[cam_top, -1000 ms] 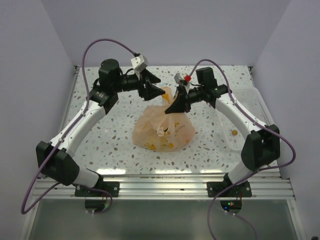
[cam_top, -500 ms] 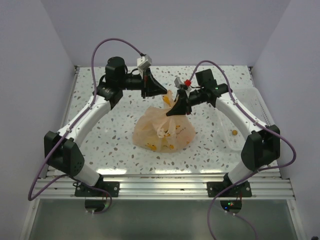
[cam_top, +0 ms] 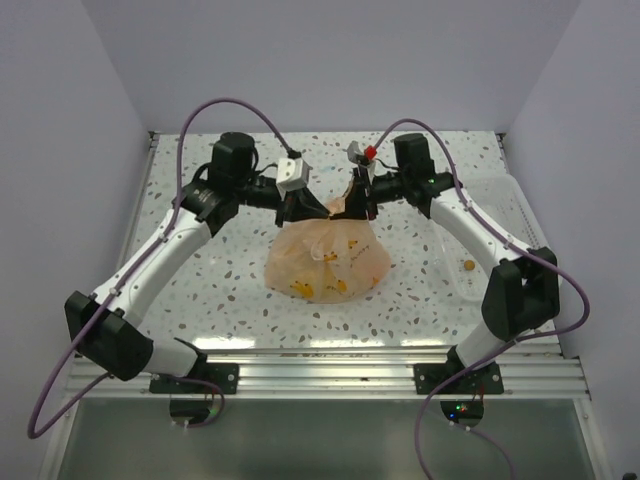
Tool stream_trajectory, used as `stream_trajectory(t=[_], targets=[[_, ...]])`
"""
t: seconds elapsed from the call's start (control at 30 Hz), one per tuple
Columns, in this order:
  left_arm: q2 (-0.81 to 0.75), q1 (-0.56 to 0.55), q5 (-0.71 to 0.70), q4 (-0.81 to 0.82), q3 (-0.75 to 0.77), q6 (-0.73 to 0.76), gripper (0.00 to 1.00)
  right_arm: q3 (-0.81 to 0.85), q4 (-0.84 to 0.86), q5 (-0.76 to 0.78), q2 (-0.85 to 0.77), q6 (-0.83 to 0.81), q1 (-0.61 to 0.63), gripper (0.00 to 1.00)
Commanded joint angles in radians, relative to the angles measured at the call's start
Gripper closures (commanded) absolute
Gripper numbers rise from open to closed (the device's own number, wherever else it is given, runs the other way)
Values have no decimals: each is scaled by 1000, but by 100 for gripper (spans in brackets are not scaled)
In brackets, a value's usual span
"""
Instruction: Place the fake fruits into the plastic bag and tie a complex knot
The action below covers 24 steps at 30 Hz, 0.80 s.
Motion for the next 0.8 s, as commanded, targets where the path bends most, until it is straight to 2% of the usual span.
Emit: stream_trajectory(t=[0.0,0.2,0.47,0.53,0.57,0.6,0.63,0.77], targets=[[-6,-83,-100,-145,-37,231,100,-10,102,44,-32,87,-9,96],[34,-143,-203,-141,-93,265,100,-27,76,58,-64,47,-8,98],[78,-171,-381,-148,-120,321,100,-33,0,33,-95,-34,-9,96],[71,-171,-384,-133,-120,322,100,-16,-63,20,-91,-65,-8,84],[68,-171,-377,-131,-119,327,100,-4,-106,13,-84,-133,-8,79],[57,-171,-374,-125,-119,327,100,10,-149,4,-80,-169,-9,65],[49,-171,-371,-122,-119,327,100,34,-228,1,-69,-203,-8,58],[23,-171,-339,-122,-122,324,100,76,-355,3,-46,-319,-9,42]])
